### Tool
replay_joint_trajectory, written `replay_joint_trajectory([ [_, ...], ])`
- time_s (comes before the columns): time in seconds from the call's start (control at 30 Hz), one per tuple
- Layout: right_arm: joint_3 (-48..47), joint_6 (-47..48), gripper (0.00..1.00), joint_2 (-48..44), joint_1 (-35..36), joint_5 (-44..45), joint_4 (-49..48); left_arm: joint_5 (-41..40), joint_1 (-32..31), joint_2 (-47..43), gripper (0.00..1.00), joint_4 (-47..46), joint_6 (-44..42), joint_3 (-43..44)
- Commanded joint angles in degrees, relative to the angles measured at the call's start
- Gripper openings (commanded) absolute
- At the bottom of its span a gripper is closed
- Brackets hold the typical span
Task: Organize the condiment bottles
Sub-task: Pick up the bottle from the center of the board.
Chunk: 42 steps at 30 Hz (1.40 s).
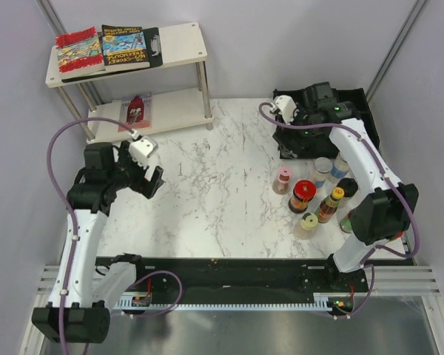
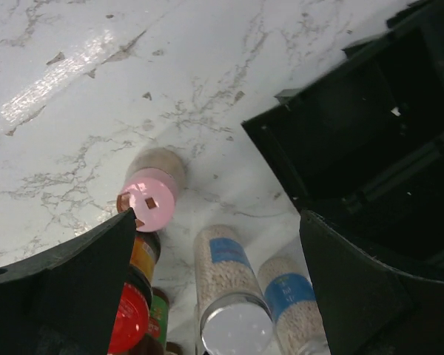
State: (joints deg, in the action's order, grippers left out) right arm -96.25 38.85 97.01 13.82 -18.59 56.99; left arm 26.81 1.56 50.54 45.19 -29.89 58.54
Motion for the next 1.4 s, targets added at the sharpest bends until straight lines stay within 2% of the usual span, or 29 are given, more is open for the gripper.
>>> replay_joint_trajectory([
  [0.0, 0.18, 0.35, 0.98, -6.03, -2.83, 0.47, -2.14, -5.53, -10.05, 5.17, 0.99, -9.49, 2.90, 3.15],
  [0.07, 0.53, -1.57, 0.98, -7.27, -3.54, 2.49, -5.65, -8.77, -13.76, 9.98, 0.98, -12.48, 3.69, 5.34],
  [0.2, -0.69, -4.04, 0.98, -7.89, -6.69, 5.67, -8.56, -14.23, -26.13, 19.22, 0.98, -16.18, 5.97, 10.79],
  [0.47, 0.97, -4.75, 0.98, -10.00, -9.25, 6.64, -8.04, -14.59, -40.74, 36.72, 0.98, -21.71, 7.74, 23.45],
  [0.6, 1.50, -5.36, 0.98, -11.75, -10.65, 6.81, -8.04, -12.22, -43.66, 46.28, 0.98, -24.44, 8.18, 27.84],
  [0.77, 3.43, -4.93, 0.98, -15.44, -13.47, 6.20, -7.95, -13.09, -47.78, 54.47, 0.98, -27.52, 6.43, 32.86],
  [0.93, 4.31, -5.28, 0.98, -18.60, -19.62, 4.10, -7.69, -14.07, -50.60, 62.20, 0.99, -29.37, 4.58, 37.24],
  [1.07, 5.63, -5.02, 0.98, -21.24, -23.22, 1.89, -7.25, -12.40, -51.48, 66.25, 0.99, -29.02, 4.05, 40.33],
  [1.37, 8.44, -5.45, 0.98, -25.47, -24.55, -1.27, -7.16, -9.76, -52.36, 71.88, 0.99, -26.74, 2.91, 46.22],
])
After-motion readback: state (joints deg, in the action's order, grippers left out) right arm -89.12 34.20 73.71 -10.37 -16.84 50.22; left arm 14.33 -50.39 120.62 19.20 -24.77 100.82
